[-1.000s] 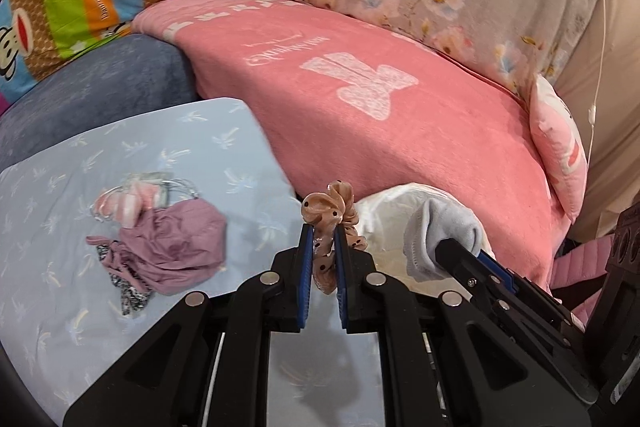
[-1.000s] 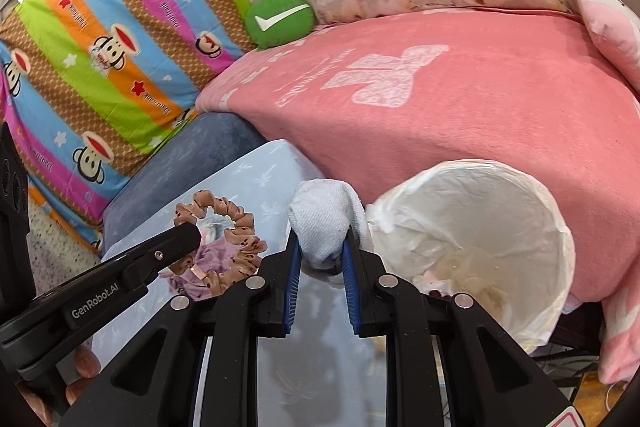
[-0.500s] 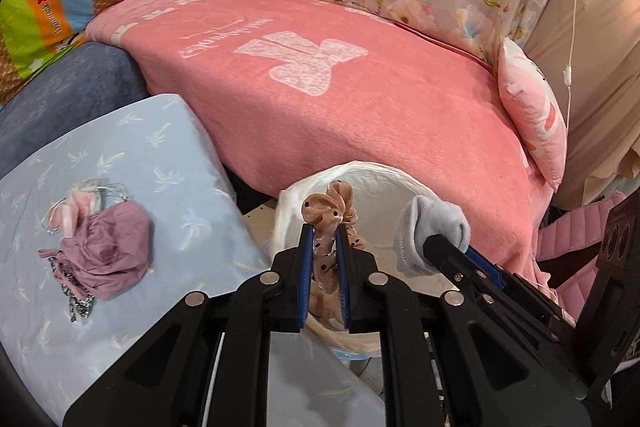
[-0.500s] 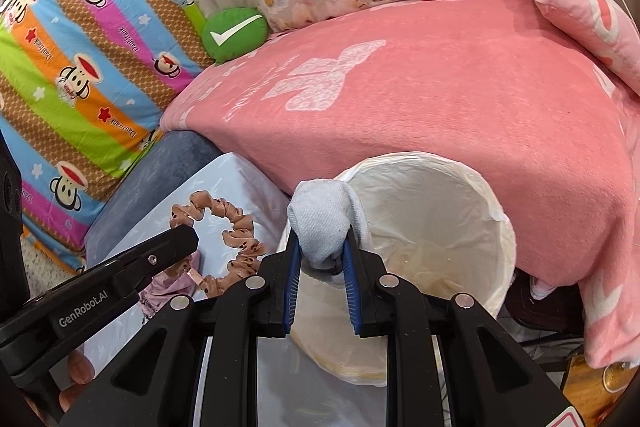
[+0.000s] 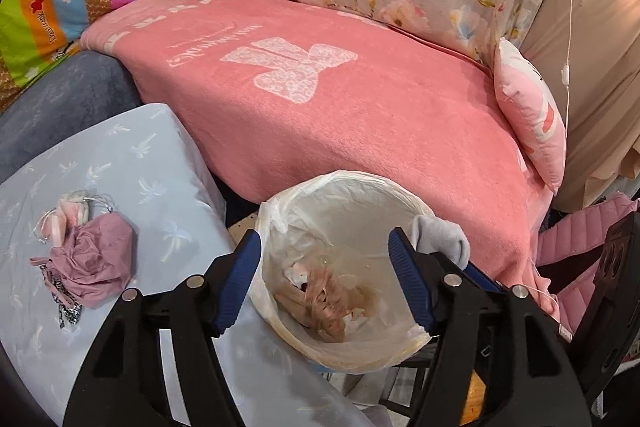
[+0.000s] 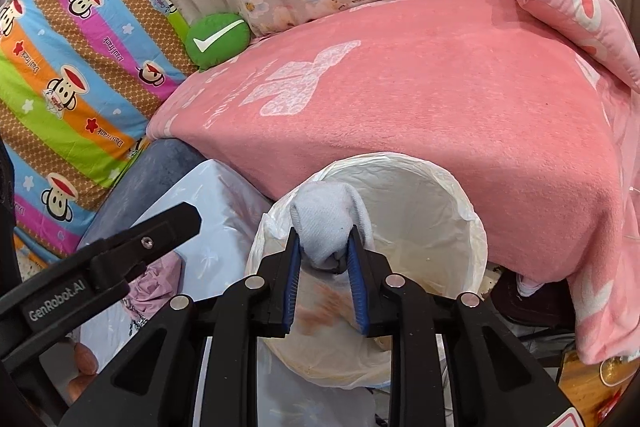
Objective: Organize soft objects
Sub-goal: 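Move both open grippers back from the bin to the clothing pile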
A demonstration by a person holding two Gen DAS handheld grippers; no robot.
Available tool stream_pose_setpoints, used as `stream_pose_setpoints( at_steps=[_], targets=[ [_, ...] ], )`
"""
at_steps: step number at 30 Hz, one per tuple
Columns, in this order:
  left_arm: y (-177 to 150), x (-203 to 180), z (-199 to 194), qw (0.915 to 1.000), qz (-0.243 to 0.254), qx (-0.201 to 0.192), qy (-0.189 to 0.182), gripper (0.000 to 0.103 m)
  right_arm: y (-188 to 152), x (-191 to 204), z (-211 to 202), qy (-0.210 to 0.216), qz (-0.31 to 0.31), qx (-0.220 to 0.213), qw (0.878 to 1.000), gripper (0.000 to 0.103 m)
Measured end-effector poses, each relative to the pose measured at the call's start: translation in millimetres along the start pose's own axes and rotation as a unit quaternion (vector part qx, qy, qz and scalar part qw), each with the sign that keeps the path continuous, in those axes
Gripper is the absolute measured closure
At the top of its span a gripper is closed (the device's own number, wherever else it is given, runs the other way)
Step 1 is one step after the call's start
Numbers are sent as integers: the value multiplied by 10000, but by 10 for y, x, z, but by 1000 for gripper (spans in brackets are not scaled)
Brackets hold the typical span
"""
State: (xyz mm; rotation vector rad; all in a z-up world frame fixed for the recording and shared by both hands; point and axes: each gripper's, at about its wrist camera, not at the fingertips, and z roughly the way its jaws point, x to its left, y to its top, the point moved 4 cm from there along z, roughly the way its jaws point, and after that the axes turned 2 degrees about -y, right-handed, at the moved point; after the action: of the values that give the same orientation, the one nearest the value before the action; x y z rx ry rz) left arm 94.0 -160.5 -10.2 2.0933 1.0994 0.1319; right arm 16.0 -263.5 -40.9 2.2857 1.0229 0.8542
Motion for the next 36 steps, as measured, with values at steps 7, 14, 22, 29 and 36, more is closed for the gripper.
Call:
stream_pose_setpoints(
  at_steps=[7, 14, 22, 29, 36],
  targets=[
    [-8, 78, 8, 9999, -84, 32, 71, 40, 5, 55, 4, 30, -29, -11, 10000, 74],
    [-19, 120, 4, 9999, -121, 41, 108, 40, 23, 119, -5, 42, -69, -56, 10000, 69],
    [-48, 204, -20, 9997, -203, 45, 144, 40, 16, 181, 16, 69, -147, -22, 9999, 69],
    [-67, 303, -60, 9994, -297, 27, 183, 40, -20, 270, 30, 106, -269, 16, 9996, 69],
    [-104, 449, -112, 9987, -438, 8, 256, 40, -43, 321, 48, 113, -309, 45, 9994, 69]
  ],
)
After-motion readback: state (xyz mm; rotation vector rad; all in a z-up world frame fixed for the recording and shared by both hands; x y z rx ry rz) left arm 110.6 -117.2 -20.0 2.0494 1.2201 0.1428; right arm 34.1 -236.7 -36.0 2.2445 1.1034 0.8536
